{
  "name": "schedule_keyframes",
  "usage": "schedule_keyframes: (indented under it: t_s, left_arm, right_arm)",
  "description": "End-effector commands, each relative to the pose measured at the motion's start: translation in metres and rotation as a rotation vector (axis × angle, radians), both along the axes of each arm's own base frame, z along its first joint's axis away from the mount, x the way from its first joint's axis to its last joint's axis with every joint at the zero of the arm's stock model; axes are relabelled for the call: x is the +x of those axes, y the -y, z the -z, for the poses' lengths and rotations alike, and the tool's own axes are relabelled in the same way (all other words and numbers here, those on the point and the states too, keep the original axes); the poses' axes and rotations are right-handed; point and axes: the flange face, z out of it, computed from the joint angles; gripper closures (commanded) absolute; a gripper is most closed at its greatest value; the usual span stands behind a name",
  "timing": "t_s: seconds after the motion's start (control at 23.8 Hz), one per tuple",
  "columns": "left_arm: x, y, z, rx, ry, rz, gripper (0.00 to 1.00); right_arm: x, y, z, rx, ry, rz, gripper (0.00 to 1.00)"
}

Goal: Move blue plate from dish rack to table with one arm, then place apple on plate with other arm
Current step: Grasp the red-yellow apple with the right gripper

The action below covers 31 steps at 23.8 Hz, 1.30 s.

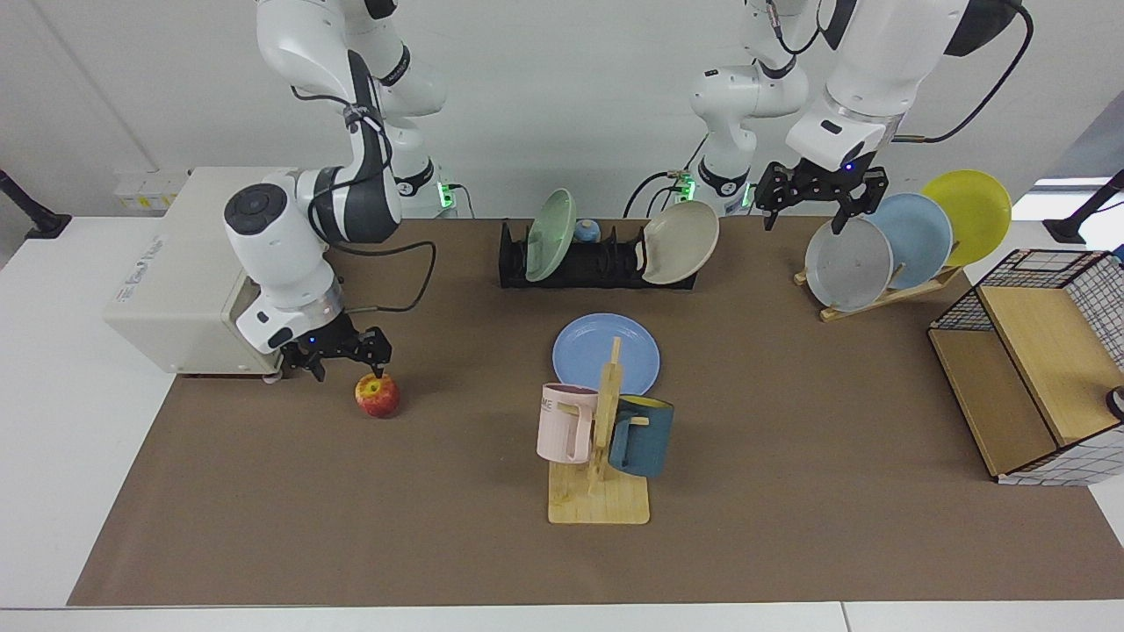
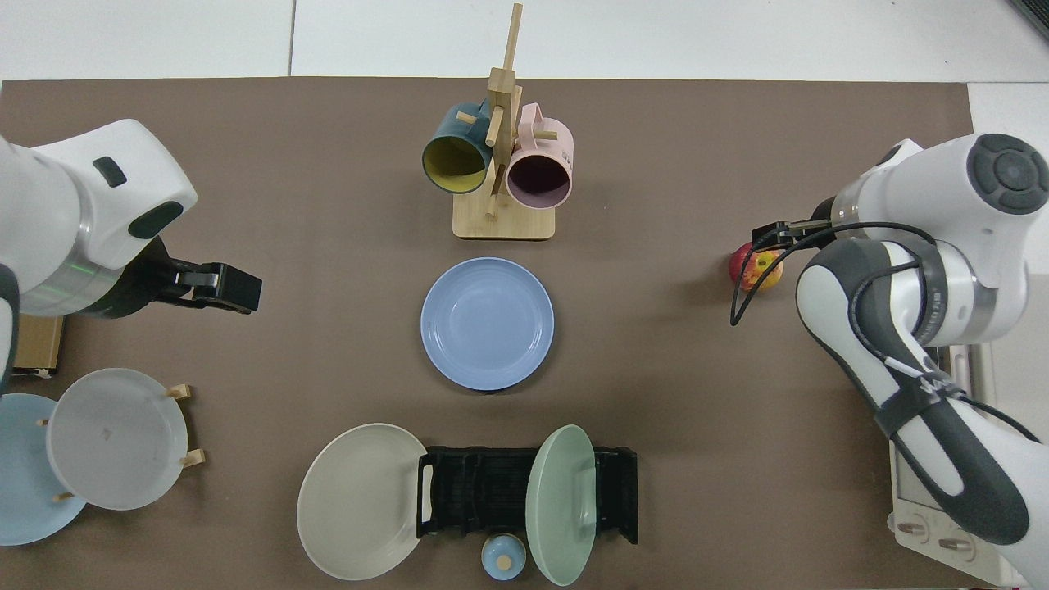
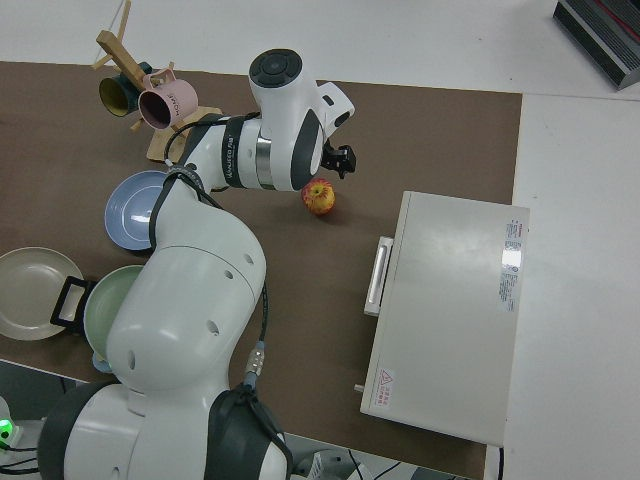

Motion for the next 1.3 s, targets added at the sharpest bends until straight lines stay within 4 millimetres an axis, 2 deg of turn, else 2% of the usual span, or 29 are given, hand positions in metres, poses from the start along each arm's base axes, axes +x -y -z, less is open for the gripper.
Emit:
schedule_keyframes:
  t_s: [0.0,0.08,0.21,0.55,1.14,1.18,1.26]
  left_arm:
    - [-0.009,-0.007,-0.008,-0.008,-0.005,-0.051,0.0]
    - [-0.009,-0.009,-0.009,-0.006,-0.003,-0.053,0.0]
    - [-0.012,-0.01,-0.015,-0.004,0.008,-0.049,0.0]
    - [-0.018,-0.01,-0.026,0.005,0.032,-0.049,0.0]
    - [-0.018,-0.013,-0.027,0.005,0.035,-0.054,0.0]
    - [-0.018,-0.013,-0.027,0.005,0.035,-0.054,0.0]
    - [-0.018,-0.013,-0.027,0.005,0.035,-0.054,0.0]
  right_arm:
    - [0.01,-0.001,0.042,0.006,0.009,-0.039,0.0]
    - [0.01,-0.009,0.054,0.007,0.009,-0.048,0.0]
    - [0.008,-0.019,0.057,0.009,0.003,-0.061,0.0]
    - [-0.006,-0.019,0.071,0.007,-0.035,-0.066,0.0]
    - [-0.01,-0.011,0.078,-0.001,-0.05,-0.086,0.0]
    - [-0.011,-0.01,0.079,-0.001,-0.053,-0.089,0.02]
    - [-0.012,-0.01,0.079,-0.002,-0.062,-0.093,0.19]
